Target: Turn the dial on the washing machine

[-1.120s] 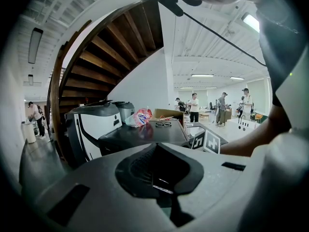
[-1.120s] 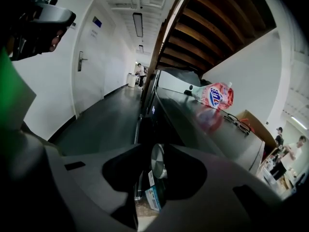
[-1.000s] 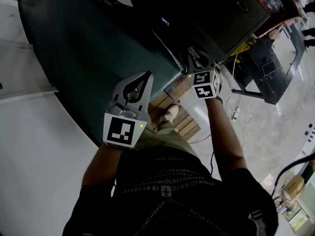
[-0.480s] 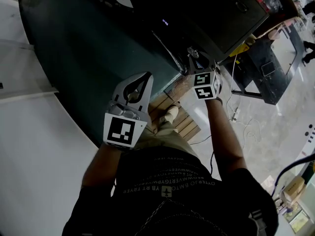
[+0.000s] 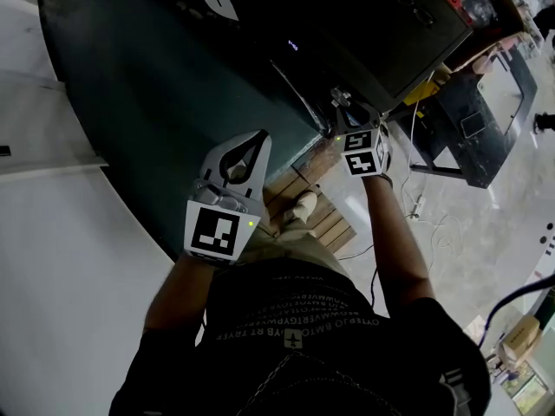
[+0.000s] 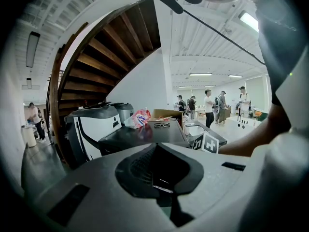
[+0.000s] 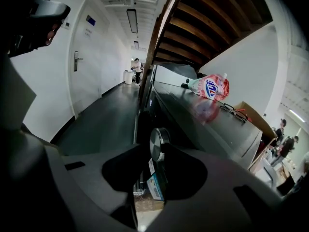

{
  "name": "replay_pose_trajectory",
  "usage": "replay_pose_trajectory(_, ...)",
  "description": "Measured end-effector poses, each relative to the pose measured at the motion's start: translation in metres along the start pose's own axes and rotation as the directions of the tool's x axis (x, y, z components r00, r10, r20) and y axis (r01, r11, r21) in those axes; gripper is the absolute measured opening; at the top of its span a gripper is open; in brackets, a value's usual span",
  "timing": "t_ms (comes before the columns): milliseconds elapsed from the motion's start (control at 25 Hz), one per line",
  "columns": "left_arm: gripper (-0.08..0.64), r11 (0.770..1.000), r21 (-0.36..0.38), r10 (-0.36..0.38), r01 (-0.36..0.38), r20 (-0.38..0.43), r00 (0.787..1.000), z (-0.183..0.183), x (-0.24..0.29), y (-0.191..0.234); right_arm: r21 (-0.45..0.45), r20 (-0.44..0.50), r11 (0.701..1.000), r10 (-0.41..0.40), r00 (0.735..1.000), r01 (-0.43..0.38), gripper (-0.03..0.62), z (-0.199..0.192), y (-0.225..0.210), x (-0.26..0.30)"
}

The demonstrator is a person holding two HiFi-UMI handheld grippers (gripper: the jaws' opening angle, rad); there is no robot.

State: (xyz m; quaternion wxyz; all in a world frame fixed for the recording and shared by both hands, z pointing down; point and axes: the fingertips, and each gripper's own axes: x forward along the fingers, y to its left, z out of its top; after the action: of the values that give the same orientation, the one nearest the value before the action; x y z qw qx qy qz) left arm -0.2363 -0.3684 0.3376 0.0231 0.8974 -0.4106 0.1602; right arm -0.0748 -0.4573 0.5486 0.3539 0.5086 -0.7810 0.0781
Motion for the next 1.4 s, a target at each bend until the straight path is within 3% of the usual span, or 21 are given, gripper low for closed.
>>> replay_pose_trajectory(280, 0.006, 1.000, -0.014, 0.019, -0.019, -0.019, 1.000, 0.007, -0.008, -0.003, -0.001, 0.027, 1.000, 0.011, 1.000, -0.011, 0.109, 0.006, -0.002, -0.003)
replay_pose_trajectory(520, 0.006, 0.999, 0.030, 0.022, -0.022, -0.003, 1.000, 0.023, -0.015, -0.007, -0.021, 0.038, 1.000, 0.018, 0.999, -0.018, 0.114, 0.016, 0.002, 0.000)
replay_pose_trajectory(1160, 0.006, 0.997, 0.004, 0.080, -0.080, 0.020, 0.997, 0.029, -0.040, -0.003, 0.022, -0.093, 0.998, 0.055, 0.994, -0.053, 0.121, -0.026, 0.006, 0.001)
replay_pose_trajectory(1280, 0.006, 0.996, 0.008, 0.088, -0.089, 0.030, 0.996, 0.035, -0.049, -0.005, 0.032, -0.039, 0.999, 0.045, 0.998, -0.044, 0.121, -0.013, 0.005, -0.020)
replay_pose_trajectory(1400, 0.006, 0.993, 0.016, 0.115, -0.116, 0.051, 0.992, 0.048, -0.064, 0.001, 0.056, 0.092, 0.996, 0.068, 0.993, -0.073, 0.098, 0.020, 0.004, -0.067)
